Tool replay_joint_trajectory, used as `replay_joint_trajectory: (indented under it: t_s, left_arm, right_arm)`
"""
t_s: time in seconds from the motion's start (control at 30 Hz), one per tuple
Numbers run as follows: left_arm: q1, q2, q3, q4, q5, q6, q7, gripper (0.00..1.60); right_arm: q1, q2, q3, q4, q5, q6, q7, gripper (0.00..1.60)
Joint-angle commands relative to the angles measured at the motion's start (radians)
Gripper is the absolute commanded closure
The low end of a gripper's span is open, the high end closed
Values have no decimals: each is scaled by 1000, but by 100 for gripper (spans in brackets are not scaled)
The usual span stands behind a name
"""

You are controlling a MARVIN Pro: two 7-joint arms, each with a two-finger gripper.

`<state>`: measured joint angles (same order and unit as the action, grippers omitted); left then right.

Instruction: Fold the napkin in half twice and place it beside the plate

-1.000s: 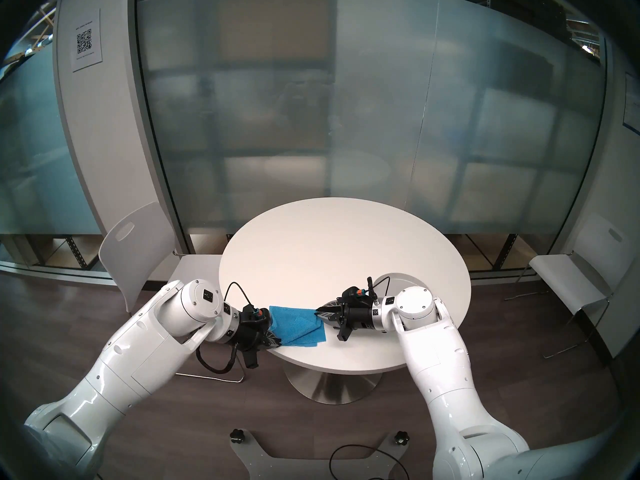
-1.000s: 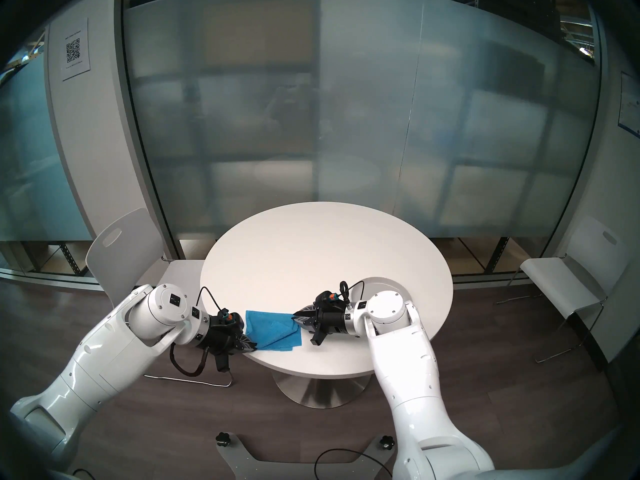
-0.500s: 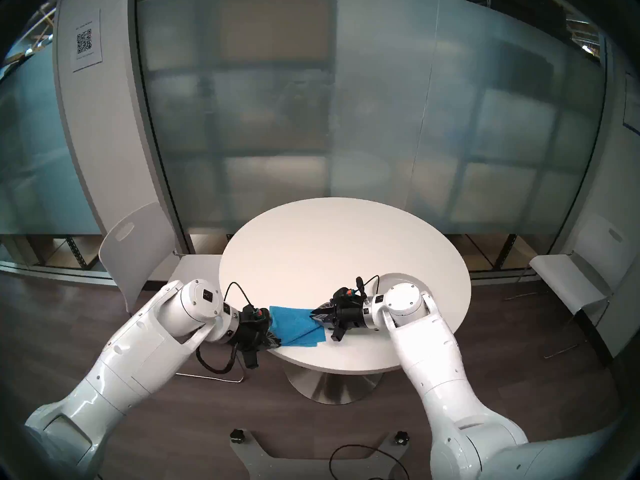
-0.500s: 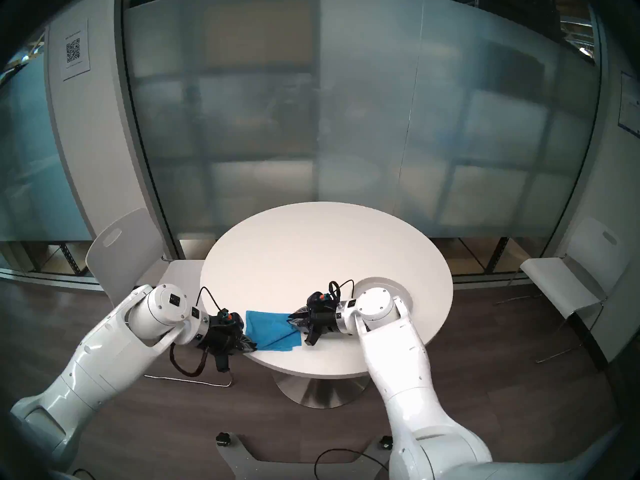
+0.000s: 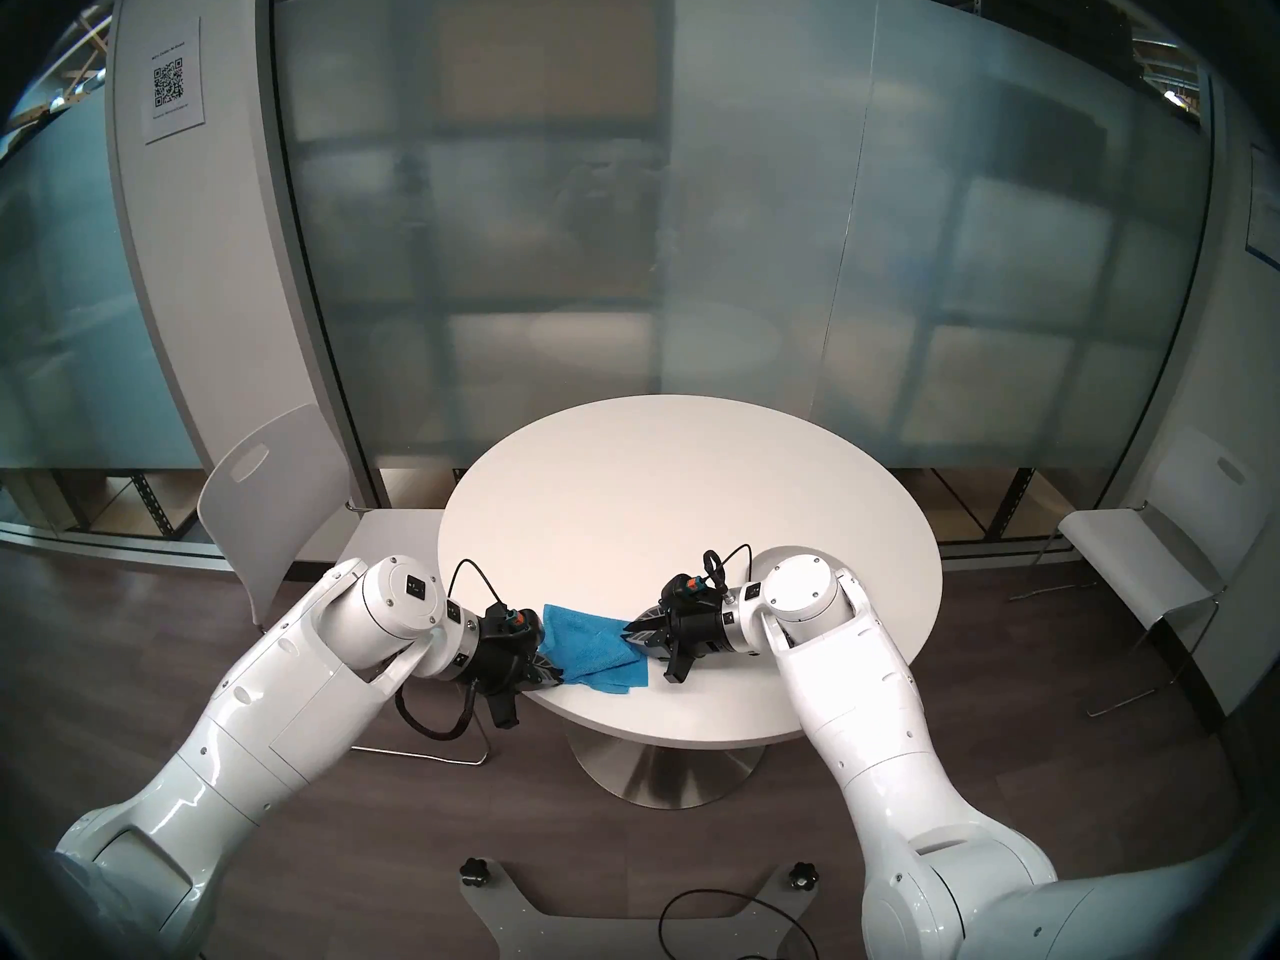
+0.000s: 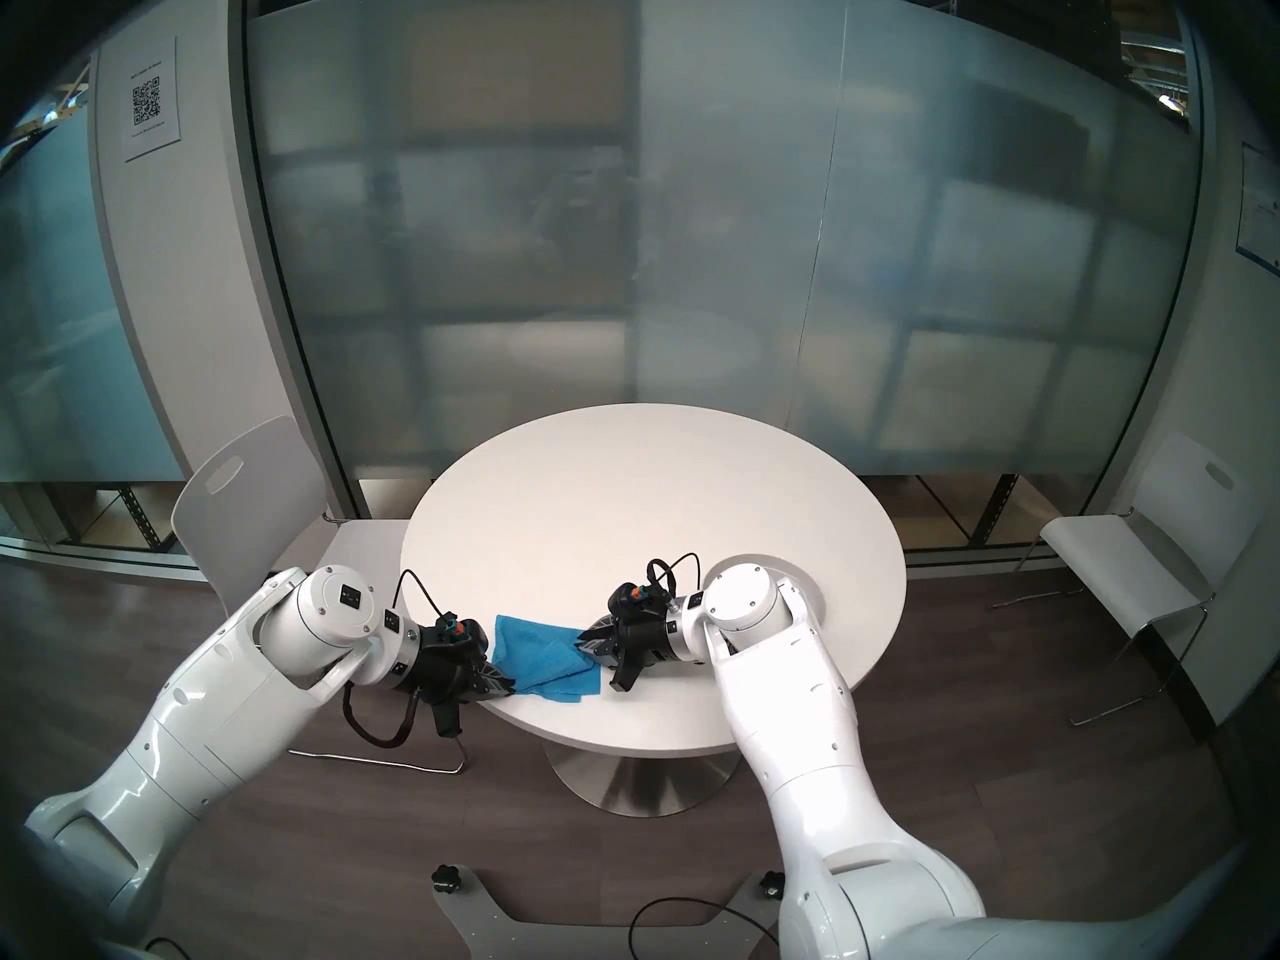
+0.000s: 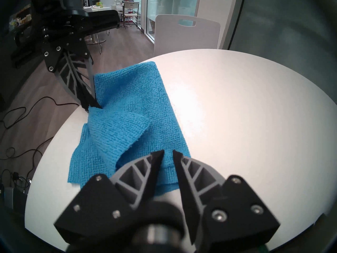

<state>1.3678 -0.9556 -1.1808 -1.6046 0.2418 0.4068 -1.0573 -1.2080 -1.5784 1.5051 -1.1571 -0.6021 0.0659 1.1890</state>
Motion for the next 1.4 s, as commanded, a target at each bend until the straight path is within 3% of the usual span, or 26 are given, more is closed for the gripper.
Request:
replay_joint_trajectory:
  t_s: [0.0, 0.4, 0.67, 1.37]
  left_arm:
    - [-21, -7, -2, 20, 6, -11, 9, 160]
    - [-41, -16, 1, 51, 19, -40, 17, 160]
    - [-90, -52, 27, 86, 36, -55, 16, 160]
    - [-102, -43, 26, 88, 29, -51, -14, 160]
  right_arm:
    - [-40, 8, 14, -92, 12, 27, 27, 88]
    - [-122, 13, 36, -215, 20, 54, 70, 88]
    - [-163, 10, 53, -271, 25, 68, 84, 88]
    - [-131, 16, 61, -211, -16, 65, 42, 89]
